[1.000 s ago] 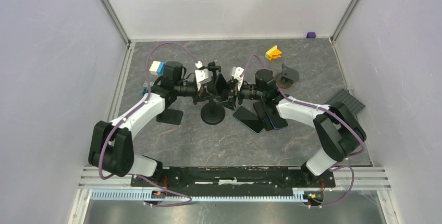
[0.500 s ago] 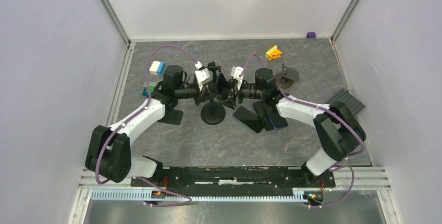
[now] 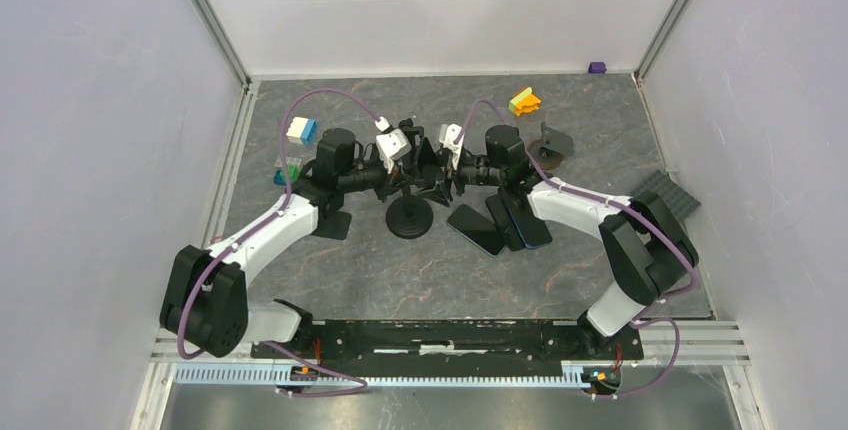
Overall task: Place the phone on the phone stand
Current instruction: Install the phone on the phone stand.
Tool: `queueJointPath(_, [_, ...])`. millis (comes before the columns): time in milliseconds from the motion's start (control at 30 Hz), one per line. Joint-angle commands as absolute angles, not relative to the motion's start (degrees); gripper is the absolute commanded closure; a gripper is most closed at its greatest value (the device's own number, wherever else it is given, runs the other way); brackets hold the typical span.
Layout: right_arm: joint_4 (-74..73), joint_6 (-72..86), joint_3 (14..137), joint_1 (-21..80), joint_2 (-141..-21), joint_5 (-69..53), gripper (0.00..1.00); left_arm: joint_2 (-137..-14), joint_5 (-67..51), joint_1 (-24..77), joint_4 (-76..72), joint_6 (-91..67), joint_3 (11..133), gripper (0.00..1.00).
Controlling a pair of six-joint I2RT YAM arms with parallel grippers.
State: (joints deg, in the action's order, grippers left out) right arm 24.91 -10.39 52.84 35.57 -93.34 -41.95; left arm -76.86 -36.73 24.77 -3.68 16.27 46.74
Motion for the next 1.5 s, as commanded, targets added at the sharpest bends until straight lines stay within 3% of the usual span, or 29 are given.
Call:
queueJointPath(0, [22.06, -12.28, 55.68, 47.78, -95.83, -59.99, 0.99, -82.37, -27.98, 29.41, -8.97, 11.92, 45.87, 0.98])
queueJointPath(300, [18.94, -14.13, 56.95, 47.95, -95.15, -58.74, 0.99, -82.15, -28.59, 29.88, -8.11, 13.34, 45.64, 0.98])
queueJointPath(500, [18.63, -12.83, 56.68, 42.93, -92.77, -54.35, 1.00, -79.40, -33.66, 29.80, -6.22, 19.13, 44.85, 0.98])
queueJointPath(967, [16.13, -12.75, 56.22, 34.42, -86.83, -62.44, 1.00, -79.82, -43.44, 29.77, -1.04, 24.72, 46.00, 0.98])
queueJointPath(1467, [16.26, -16.44, 53.43, 33.43, -81.36, -39.37, 1.00, -81.01, -47.86, 29.56, 2.41, 25.03, 47.19, 0.98])
